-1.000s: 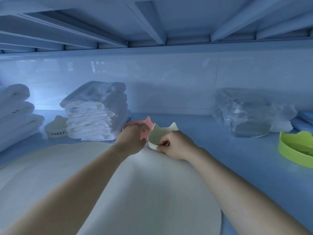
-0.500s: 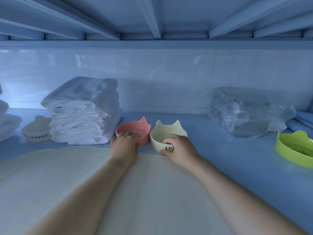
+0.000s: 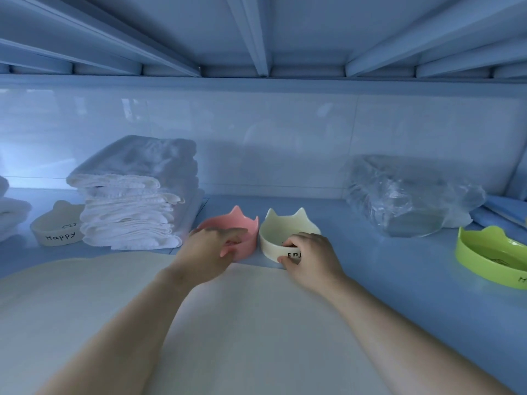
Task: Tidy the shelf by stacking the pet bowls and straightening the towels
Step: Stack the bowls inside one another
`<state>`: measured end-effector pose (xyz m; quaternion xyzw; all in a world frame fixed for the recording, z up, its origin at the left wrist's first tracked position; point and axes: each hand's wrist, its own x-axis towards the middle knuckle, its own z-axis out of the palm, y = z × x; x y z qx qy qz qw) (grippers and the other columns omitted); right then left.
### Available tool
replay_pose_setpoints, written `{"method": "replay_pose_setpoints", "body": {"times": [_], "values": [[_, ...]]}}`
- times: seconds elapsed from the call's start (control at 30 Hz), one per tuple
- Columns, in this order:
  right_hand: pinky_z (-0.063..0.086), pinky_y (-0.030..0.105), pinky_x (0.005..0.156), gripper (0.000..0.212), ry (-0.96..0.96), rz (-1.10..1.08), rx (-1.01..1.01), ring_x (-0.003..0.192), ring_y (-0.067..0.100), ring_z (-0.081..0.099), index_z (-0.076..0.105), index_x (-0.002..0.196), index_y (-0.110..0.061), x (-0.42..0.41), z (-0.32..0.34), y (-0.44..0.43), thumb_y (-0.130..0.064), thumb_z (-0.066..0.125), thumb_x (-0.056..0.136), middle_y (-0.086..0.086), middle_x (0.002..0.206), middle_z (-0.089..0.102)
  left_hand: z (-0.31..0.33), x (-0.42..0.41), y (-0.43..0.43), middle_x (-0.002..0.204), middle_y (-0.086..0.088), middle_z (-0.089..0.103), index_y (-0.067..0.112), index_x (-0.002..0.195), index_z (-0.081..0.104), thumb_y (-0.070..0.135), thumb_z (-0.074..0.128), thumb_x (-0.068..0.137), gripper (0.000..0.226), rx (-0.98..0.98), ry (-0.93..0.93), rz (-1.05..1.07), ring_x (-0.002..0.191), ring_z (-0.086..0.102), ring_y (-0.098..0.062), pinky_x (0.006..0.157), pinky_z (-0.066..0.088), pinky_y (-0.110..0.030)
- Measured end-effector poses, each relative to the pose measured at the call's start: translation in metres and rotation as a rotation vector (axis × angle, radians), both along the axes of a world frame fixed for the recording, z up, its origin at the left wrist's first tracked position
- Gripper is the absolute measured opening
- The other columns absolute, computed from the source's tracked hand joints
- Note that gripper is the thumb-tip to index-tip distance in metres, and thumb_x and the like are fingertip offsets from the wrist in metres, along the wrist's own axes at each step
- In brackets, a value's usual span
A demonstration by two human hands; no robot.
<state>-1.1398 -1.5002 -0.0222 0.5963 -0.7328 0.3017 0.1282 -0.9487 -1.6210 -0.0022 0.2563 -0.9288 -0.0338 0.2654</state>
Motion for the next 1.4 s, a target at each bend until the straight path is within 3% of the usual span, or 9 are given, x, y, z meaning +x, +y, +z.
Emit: {"method": "replay_pose_setpoints", "body": {"times": [0.07, 0.2, 0.43, 0.53, 0.67, 0.87, 0.97, 1.2, 1.4], "values": [[0.04, 0.028, 0.077, 0.019, -0.013, -0.002, 0.005, 0.085, 0.018, 0.059, 0.065, 0.087, -0.018, -0.002, 0.0, 0.001, -0.033, 0.065, 0.075, -0.006, 0.088, 0.068, 0.002, 0.007, -0.005, 0.105, 0.018, 0.065, 0.036, 0.118, 0.056, 0.019, 0.058, 0.082, 0.039, 0.031, -0.001, 0.045, 0.099, 0.059, -0.009, 0.08, 0.044, -0.023], [0.035, 0.025, 0.076, 0.014, 0.022, 0.006, 0.013, 0.084, 0.018, 0.058, 0.062, 0.086, -0.019, -0.002, -0.002, 0.001, -0.027, 0.061, 0.075, -0.007, 0.086, 0.065, -0.004, 0.012, -0.007, 0.109, 0.007, 0.066, 0.032, 0.116, 0.059, 0.026, 0.055, 0.088, 0.029, 0.021, -0.095, 0.108, 0.097, 0.059, -0.02, 0.076, 0.047, -0.029], [0.034, 0.024, 0.076, 0.019, 0.022, 0.004, 0.006, 0.092, 0.023, 0.057, 0.064, 0.095, -0.015, -0.003, -0.003, 0.002, -0.027, 0.064, 0.081, -0.003, 0.099, 0.065, -0.008, 0.003, 0.003, 0.123, 0.001, 0.062, 0.026, 0.121, 0.059, 0.019, 0.052, 0.091, 0.032, -0.097, 0.007, 0.115, 0.113, 0.054, -0.026, 0.089, 0.041, -0.032], [0.031, 0.023, 0.078, 0.02, 0.018, -0.024, -0.012, 0.096, 0.024, 0.056, 0.064, 0.1, -0.013, -0.005, -0.004, 0.002, -0.025, 0.062, 0.083, -0.003, 0.104, 0.064, 0.0, -0.003, 0.014, 0.118, -0.006, 0.063, 0.016, 0.117, 0.062, 0.015, 0.056, 0.089, 0.029, -0.075, 0.151, 0.107, 0.109, 0.055, -0.029, 0.077, 0.048, -0.037], [0.03, 0.022, 0.08, 0.023, 0.004, -0.06, -0.005, 0.1, 0.024, 0.055, 0.063, 0.105, -0.014, -0.009, 0.0, 0.004, -0.025, 0.06, 0.085, -0.004, 0.108, 0.063, 0.01, -0.011, 0.034, 0.104, -0.009, 0.067, 0.012, 0.11, 0.066, 0.008, 0.062, 0.083, 0.027, -0.164, 0.174, 0.018, 0.097, 0.06, -0.032, 0.063, 0.053, -0.04], [0.037, 0.027, 0.065, 0.017, -0.012, -0.03, 0.068, 0.08, 0.019, 0.054, 0.067, 0.095, -0.015, -0.03, 0.017, 0.041, -0.024, 0.067, 0.08, -0.004, 0.09, 0.063, 0.014, -0.021, 0.049, 0.116, -0.002, 0.062, 0.018, 0.12, 0.06, 0.016, 0.053, 0.09, 0.031, -0.143, 0.163, -0.033, 0.109, 0.052, -0.027, 0.071, 0.048, -0.035], [0.045, 0.032, 0.071, 0.017, -0.005, -0.018, 0.094, 0.081, 0.021, 0.057, 0.069, 0.094, -0.015, -0.038, 0.022, 0.072, -0.024, 0.069, 0.08, -0.003, 0.088, 0.065, 0.015, -0.026, 0.058, 0.117, -0.001, 0.061, 0.018, 0.12, 0.059, 0.016, 0.052, 0.09, 0.031, -0.13, 0.153, -0.064, 0.109, 0.051, -0.026, 0.071, 0.05, -0.036], [0.046, 0.035, 0.068, 0.014, -0.073, 0.009, 0.001, 0.075, 0.021, 0.056, 0.071, 0.089, -0.017, -0.043, 0.029, 0.14, -0.023, 0.073, 0.077, -0.001, 0.078, 0.062, 0.018, -0.042, 0.091, 0.103, -0.004, 0.067, 0.012, 0.106, 0.066, 0.006, 0.062, 0.083, 0.025, -0.186, 0.133, -0.209, 0.093, 0.06, -0.032, 0.059, 0.052, -0.037], [0.045, 0.025, 0.071, 0.022, -0.01, -0.08, -0.019, 0.079, 0.013, 0.06, 0.072, 0.096, -0.016, -0.078, 0.042, 0.2, -0.026, 0.075, 0.076, -0.008, 0.084, 0.067, 0.032, -0.089, 0.137, 0.109, -0.001, 0.066, 0.017, 0.108, 0.065, 0.004, 0.062, 0.079, 0.031, -0.221, 0.108, -0.345, 0.093, 0.061, -0.028, 0.06, 0.052, -0.033]]}}
